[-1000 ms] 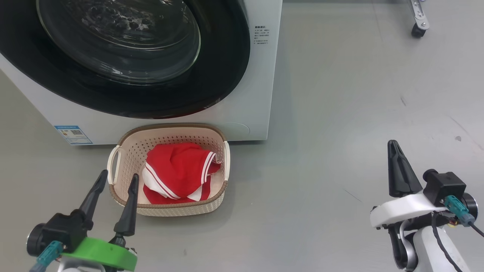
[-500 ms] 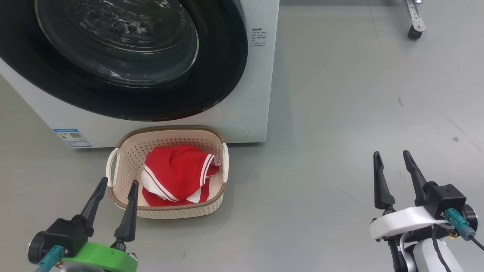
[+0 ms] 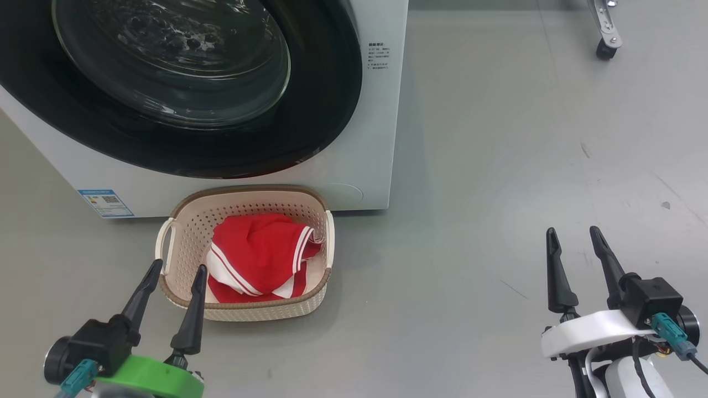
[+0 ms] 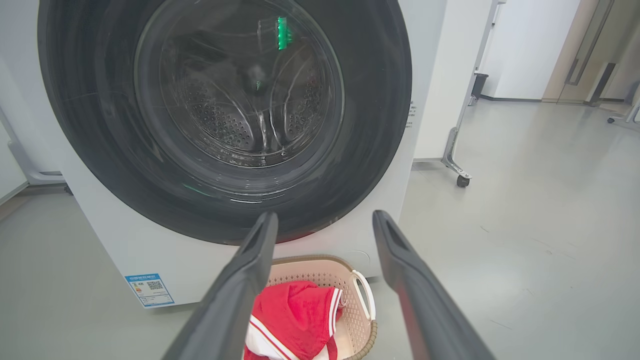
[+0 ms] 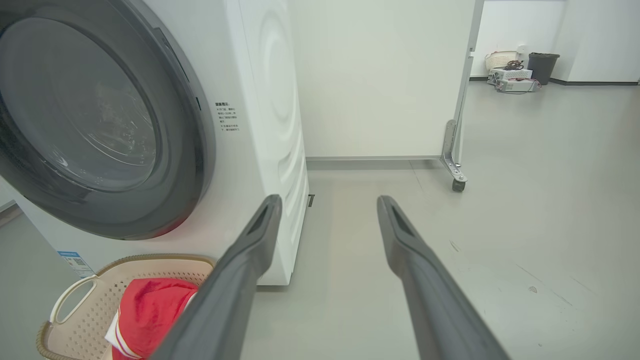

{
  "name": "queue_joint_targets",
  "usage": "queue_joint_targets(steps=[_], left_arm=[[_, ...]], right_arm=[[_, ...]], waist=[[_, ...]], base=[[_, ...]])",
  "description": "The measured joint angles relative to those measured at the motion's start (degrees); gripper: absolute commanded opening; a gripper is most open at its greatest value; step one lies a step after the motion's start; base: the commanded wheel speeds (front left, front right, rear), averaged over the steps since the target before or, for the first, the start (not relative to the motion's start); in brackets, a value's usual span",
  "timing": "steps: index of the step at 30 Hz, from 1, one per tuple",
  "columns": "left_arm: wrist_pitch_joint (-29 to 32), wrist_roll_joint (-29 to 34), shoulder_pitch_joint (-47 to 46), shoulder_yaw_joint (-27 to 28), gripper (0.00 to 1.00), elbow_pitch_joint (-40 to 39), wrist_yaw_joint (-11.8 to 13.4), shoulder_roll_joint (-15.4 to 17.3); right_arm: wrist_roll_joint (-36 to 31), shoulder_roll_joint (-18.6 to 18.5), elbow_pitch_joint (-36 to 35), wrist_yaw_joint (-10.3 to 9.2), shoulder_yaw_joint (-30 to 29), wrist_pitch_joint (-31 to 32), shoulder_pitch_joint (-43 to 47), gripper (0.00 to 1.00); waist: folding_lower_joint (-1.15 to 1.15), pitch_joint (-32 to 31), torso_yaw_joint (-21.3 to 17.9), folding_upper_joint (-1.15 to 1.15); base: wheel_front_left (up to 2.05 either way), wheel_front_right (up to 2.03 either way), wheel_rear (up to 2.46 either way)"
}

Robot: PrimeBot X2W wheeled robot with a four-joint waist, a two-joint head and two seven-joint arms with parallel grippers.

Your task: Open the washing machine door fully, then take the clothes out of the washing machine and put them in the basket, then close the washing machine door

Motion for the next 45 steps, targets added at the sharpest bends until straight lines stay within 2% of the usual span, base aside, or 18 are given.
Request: queue_joint_targets(steps=[41, 42, 45], left_arm=[[0.01, -0.55, 0.97, 0.63, 1.0, -0.33, 0.0, -0.08], [0.01, -0.64, 0.99, 0.54, 0.0, -0.55, 0.0, -0.05], [0.02, -0.55, 1.13, 0.2, 0.0, 0.88, 0.0, -0.78]], right_arm=[[-0.85, 0.44, -0.97, 0.11, -0.86, 0.0, 1.89, 1.0], [-0.85, 0.46, -0.98, 0.15, -0.85, 0.0, 1.9, 0.0], [-0.78, 0.9, 0.53, 0.1, -0.68, 0.05, 2.36, 0.0]], waist=[[0.0, -1.15, 1.03, 0.0], [0.0, -1.15, 1.03, 0.0], [0.0, -1.14, 1.03, 0.0]], base=[[0.0, 0.0, 0.0], [0.0, 0.0, 0.0], [0.0, 0.0, 0.0]])
